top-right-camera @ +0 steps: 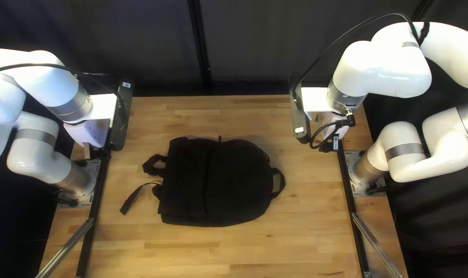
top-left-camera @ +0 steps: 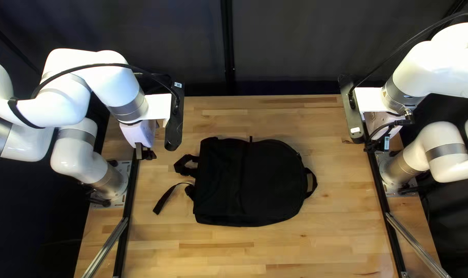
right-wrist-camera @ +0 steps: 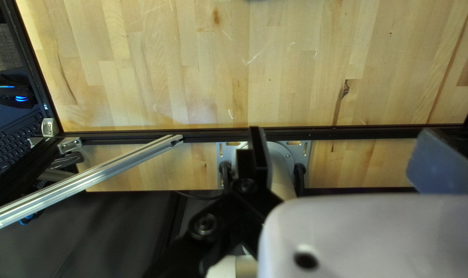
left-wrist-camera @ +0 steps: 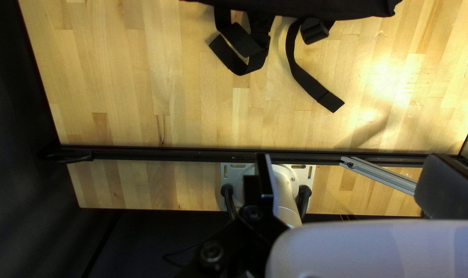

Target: Remove a lunch box from a kids backpack

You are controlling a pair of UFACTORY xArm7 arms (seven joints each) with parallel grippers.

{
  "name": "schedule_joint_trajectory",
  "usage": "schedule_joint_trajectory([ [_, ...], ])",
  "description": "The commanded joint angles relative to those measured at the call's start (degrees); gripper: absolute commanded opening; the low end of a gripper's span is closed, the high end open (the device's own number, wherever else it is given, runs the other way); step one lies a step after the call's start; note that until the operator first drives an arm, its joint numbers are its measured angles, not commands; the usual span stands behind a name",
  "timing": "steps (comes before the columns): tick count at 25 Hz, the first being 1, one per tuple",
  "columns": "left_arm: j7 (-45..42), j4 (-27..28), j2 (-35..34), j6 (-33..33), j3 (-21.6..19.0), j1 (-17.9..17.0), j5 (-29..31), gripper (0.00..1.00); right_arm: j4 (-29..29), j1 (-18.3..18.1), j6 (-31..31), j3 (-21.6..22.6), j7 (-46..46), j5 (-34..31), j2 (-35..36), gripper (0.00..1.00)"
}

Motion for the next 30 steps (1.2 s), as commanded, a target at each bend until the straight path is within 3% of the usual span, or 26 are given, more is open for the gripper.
schedule_joint_trajectory([
  [1, 0.0, 0.0, 0.0, 0.0, 0.0, 0.0, 0.0, 1.00, 0.0, 0.0, 0.0, 0.0, 0.0, 0.0, 0.0, 1.00],
  [4, -0.5, -0.9, -0.4, -0.6, 0.6, 0.4, -0.7, 1.00, 0.0, 0.0, 0.0, 0.0, 0.0, 0.0, 0.0, 1.00],
  [6, -1.9, -5.1, -1.4, -4.4, 0.3, 1.1, -0.4, 1.00, 0.0, 0.0, 0.0, 0.0, 0.0, 0.0, 0.0, 1.00],
  [10, -3.0, -16.5, 0.9, -21.4, 0.7, 1.7, -1.4, 1.00, 0.0, 0.0, 0.0, 0.0, 0.0, 0.0, 0.0, 1.00],
  [15, 0.8, -21.9, 13.2, -44.2, 4.2, 1.6, -3.1, 1.00, 0.0, 0.0, 0.0, 0.0, 0.0, 0.0, 0.0, 1.00],
  [19, 4.8, -17.3, 24.0, -52.8, 6.4, -0.6, -6.9, 1.00, 0.0, 0.0, 0.0, 0.0, 0.0, 0.0, 0.0, 1.00],
  [23, 10.8, -7.0, 37.0, -56.6, 7.2, -2.6, -14.0, 1.00, 0.0, 0.0, 0.0, 0.0, 0.0, 0.0, 0.0, 1.00],
  [25, 14.9, -1.7, 42.7, -56.5, 7.3, -2.2, -18.2, 1.00, 0.0, 0.0, 0.0, 0.0, 0.0, 0.0, 0.0, 1.00],
  [30, 21.7, 6.2, 48.8, -51.8, 8.5, 0.5, -24.7, 1.00, 0.0, 0.0, 0.0, 0.0, 0.0, 0.0, 0.0, 1.00],
])
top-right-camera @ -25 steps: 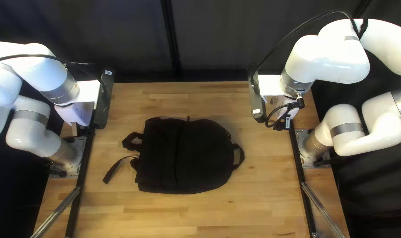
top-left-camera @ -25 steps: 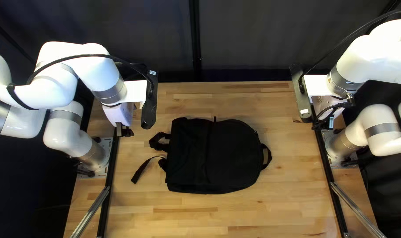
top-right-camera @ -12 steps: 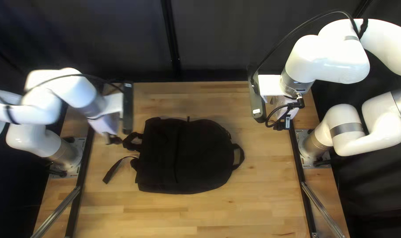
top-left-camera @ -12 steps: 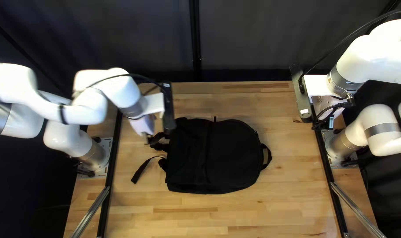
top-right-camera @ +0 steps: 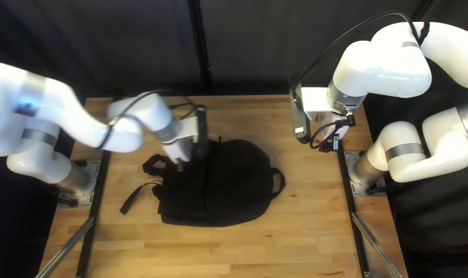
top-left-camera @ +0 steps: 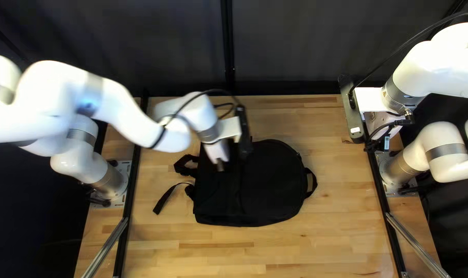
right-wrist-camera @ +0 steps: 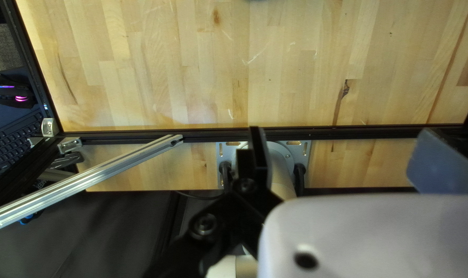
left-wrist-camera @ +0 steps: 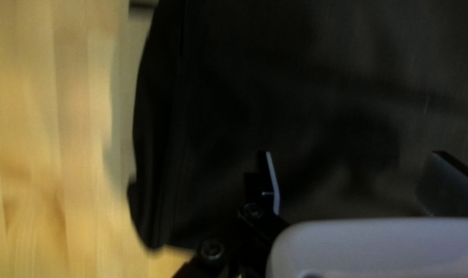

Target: Remove a lunch box from a kids backpack

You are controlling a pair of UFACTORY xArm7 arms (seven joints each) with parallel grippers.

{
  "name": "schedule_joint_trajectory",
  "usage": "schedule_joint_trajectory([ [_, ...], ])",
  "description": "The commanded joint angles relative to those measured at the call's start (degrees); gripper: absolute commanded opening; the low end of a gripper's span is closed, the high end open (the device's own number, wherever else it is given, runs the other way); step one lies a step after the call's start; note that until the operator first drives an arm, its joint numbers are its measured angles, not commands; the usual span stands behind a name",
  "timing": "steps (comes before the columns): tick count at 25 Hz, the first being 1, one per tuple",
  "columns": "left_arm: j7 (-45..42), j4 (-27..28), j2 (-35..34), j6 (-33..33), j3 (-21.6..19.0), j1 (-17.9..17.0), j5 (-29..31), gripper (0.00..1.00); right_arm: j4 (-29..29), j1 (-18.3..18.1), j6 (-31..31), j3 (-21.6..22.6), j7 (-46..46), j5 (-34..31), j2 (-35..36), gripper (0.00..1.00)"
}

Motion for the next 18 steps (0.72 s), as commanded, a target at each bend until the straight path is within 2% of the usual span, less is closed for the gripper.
schedule_joint_trajectory([
  [1, 5.4, 6.6, 5.2, 4.1, 1.3, 2.3, -5.8, 1.00, 0.0, 0.0, 0.0, 0.0, 0.0, 0.0, 0.0, 1.00],
  [5, 8.3, 10.6, 9.3, 7.7, 2.0, 4.8, -10.9, 1.00, 0.0, 0.0, 0.0, 0.0, 0.0, 0.0, 0.0, 1.00],
  [8, 10.7, 11.4, 10.9, 9.5, 2.5, 6.4, -13.4, 1.00, 0.0, 0.0, 0.0, 0.0, 0.0, 0.0, 0.0, 1.00],
  [15, 10.4, 11.2, 10.1, 12.0, 3.1, 7.0, -12.6, 1.00, 0.0, 0.0, 0.0, 0.0, 0.0, 0.0, 0.0, 1.00],
  [16, 10.2, 11.1, 10.1, 12.1, 3.1, 6.9, -12.3, 0.02, 0.0, 0.0, 0.0, 0.0, 0.0, 0.0, 0.0, 1.00],
  [18, 10.0, 12.1, 10.9, 13.3, 2.8, 6.3, -10.6, 0.00, 0.0, 0.0, 0.0, 0.0, 0.0, 0.0, 0.0, 1.00],
])
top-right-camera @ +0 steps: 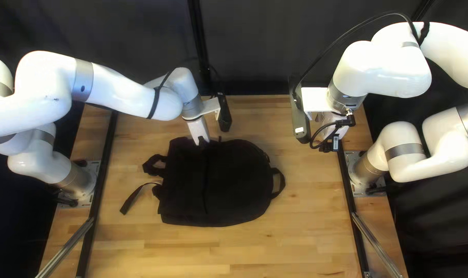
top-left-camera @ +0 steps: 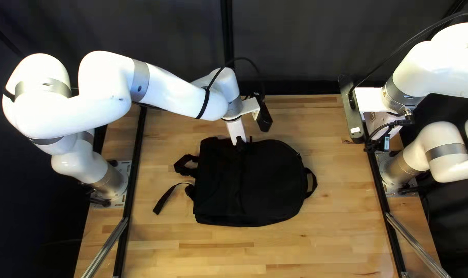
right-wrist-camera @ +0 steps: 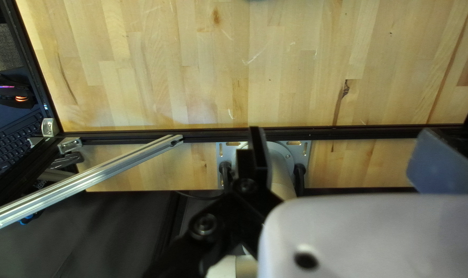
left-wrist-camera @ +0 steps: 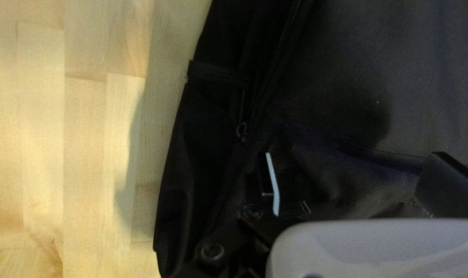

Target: Remove a lunch box from a kids backpack

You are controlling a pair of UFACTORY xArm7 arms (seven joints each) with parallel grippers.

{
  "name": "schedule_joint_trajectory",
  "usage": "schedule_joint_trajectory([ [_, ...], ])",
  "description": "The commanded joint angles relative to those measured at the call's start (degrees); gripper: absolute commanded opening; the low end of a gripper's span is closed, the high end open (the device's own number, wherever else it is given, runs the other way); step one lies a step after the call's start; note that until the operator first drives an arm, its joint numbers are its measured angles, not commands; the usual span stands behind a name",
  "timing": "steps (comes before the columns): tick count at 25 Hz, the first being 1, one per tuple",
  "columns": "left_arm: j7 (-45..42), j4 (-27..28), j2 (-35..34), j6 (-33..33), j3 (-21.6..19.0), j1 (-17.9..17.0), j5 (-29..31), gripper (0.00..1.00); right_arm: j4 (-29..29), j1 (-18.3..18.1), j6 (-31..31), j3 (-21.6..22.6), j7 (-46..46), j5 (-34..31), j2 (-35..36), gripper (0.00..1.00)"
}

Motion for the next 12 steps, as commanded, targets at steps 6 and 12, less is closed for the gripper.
schedule_joint_trajectory([
  [6, -0.1, 2.9, 1.8, 4.9, -0.4, -1.2, 5.5, 0.00, 0.0, 0.0, 0.0, 0.0, 0.0, 0.0, 0.0, 1.00],
  [12, -2.8, 2.3, -1.6, 7.8, 0.3, -1.2, 9.0, 0.00, 0.0, 0.0, 0.0, 0.0, 0.0, 0.0, 0.0, 1.00],
])
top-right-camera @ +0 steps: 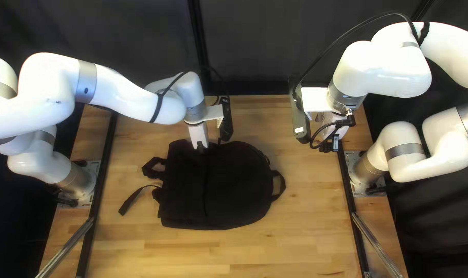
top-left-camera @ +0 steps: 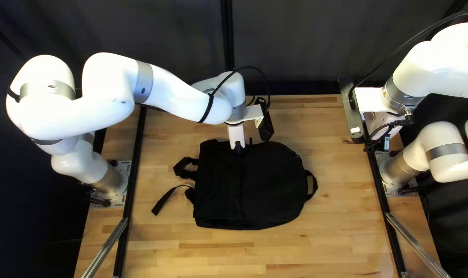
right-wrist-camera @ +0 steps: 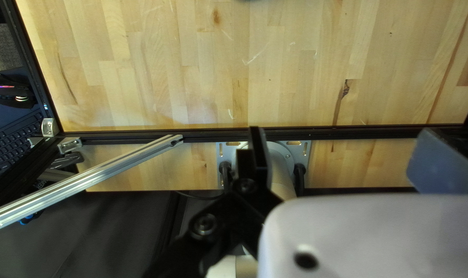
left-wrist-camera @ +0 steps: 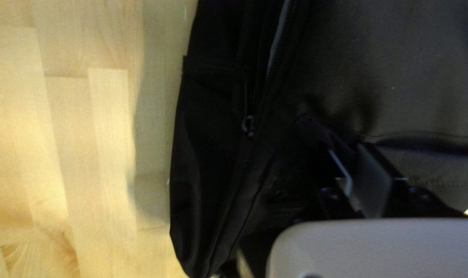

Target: Remove a lunch box from a kids backpack

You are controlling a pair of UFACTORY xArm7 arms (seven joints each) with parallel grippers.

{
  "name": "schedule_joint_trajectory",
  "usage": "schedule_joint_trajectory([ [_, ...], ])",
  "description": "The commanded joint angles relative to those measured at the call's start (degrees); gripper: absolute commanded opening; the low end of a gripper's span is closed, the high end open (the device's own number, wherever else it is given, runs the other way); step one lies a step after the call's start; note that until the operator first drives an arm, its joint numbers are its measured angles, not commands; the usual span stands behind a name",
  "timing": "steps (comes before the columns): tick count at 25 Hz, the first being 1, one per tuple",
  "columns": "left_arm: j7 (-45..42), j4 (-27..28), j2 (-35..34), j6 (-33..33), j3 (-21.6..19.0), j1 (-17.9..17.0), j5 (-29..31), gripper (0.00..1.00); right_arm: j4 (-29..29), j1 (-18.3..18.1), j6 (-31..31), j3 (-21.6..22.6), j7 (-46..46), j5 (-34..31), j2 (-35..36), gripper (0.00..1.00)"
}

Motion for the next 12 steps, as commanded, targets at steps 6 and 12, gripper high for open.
schedule_joint_trajectory([
  [6, -7.0, -5.3, -5.6, -0.8, 1.6, 0.4, 4.6, 0.00, 0.0, 0.0, 0.0, 0.0, 0.0, 0.0, 0.0, 1.00],
  [12, -9.6, -10.6, -7.7, -5.3, 1.9, 0.5, 4.5, 0.00, -4.5, 0.2, -6.3, 3.1, -1.4, -6.7, -5.5, 1.00],
])
